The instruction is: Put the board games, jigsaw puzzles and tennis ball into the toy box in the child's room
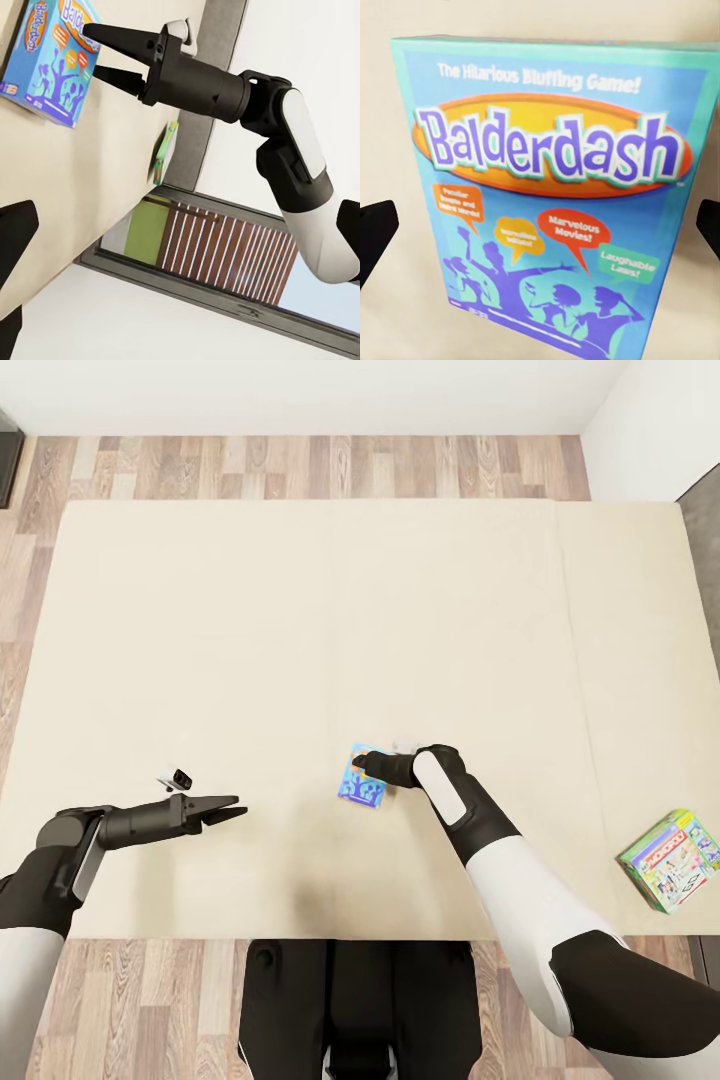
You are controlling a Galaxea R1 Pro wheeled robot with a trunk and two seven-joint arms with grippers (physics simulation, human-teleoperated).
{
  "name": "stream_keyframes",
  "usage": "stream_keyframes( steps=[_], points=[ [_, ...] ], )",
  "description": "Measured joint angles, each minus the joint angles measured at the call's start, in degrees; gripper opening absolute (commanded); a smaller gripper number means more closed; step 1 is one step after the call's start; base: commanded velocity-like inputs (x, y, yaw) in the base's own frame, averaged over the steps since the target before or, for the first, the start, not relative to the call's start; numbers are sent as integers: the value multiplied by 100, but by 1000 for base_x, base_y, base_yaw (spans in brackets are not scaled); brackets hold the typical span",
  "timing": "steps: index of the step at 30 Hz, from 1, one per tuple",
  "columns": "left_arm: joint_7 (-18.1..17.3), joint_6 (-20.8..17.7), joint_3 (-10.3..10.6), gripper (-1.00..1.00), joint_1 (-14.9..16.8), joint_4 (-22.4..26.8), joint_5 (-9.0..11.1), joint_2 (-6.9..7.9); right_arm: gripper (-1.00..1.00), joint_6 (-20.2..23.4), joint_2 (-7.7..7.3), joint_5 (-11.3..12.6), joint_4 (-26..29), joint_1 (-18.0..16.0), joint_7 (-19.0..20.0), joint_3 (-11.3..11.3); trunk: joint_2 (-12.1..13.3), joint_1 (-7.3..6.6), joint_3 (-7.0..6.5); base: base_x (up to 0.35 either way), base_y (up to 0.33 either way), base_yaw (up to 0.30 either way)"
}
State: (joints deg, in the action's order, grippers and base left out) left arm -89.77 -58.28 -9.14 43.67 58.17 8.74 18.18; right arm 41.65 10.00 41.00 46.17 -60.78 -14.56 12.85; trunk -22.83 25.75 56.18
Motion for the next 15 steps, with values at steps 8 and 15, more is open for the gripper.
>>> stream_keyframes(
  steps=[8, 15],
  points=[
    [0, 0, -1, 100, 0, 0, -2, -1, 100, 0, 0, 0, 0, 0, 0, 0, 0, 0, 29, 0, 0, 0],
    [0, 0, 1, 100, 0, 1, -1, -1, 100, 0, 0, 0, 0, 2, 0, 0, 0, 0, 45, 0, 0, 0]
  ],
)
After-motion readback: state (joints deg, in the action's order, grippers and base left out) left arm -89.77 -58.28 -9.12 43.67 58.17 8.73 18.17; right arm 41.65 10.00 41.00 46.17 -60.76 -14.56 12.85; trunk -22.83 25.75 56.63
